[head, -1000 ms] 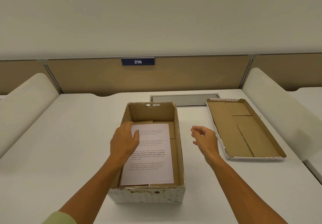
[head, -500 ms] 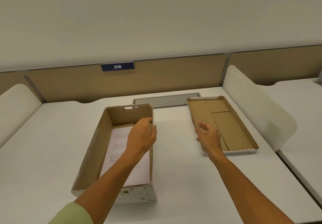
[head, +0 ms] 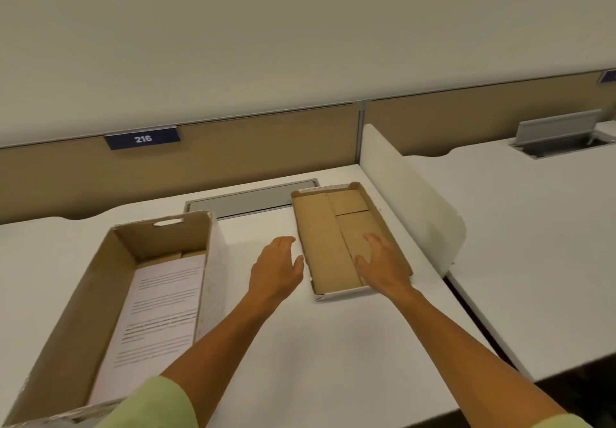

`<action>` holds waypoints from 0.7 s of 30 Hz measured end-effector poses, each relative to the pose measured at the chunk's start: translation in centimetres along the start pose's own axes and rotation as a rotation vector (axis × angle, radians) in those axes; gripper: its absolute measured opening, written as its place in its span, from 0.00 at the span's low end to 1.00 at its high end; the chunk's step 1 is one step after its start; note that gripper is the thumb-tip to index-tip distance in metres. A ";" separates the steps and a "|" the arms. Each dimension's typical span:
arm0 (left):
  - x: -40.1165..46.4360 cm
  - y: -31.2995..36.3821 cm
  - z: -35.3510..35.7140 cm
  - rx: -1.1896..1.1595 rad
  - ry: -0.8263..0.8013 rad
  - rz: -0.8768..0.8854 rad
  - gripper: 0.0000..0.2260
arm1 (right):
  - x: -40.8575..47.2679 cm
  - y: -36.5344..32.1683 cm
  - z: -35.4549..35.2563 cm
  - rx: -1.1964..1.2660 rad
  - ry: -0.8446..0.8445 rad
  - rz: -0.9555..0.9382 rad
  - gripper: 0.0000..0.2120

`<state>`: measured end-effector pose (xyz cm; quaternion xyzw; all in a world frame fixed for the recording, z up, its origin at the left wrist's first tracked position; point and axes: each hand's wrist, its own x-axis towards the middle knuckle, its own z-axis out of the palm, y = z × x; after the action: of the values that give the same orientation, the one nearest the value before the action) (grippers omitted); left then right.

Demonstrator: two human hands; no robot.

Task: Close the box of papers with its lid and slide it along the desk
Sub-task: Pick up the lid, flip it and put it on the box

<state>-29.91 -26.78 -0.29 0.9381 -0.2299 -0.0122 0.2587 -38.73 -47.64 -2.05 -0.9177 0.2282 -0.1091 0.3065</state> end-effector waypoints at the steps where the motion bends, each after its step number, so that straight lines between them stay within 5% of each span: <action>1: 0.6 0.5 0.7 0.007 -0.020 0.009 0.24 | 0.4 0.7 -0.3 -0.065 -0.020 -0.008 0.28; 8: 5.2 2.3 5.3 0.121 -0.107 0.097 0.24 | 4.1 4.8 -0.5 -0.439 -0.079 -0.080 0.33; 21: 13.4 0.0 12.1 0.345 -0.192 0.163 0.23 | 12.5 8.7 2.9 -0.399 -0.157 0.078 0.33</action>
<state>-19.67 -38.39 -9.47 0.9413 -0.3275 -0.0412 0.0711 -29.90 -58.40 -8.90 -0.9563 0.2562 0.0220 0.1394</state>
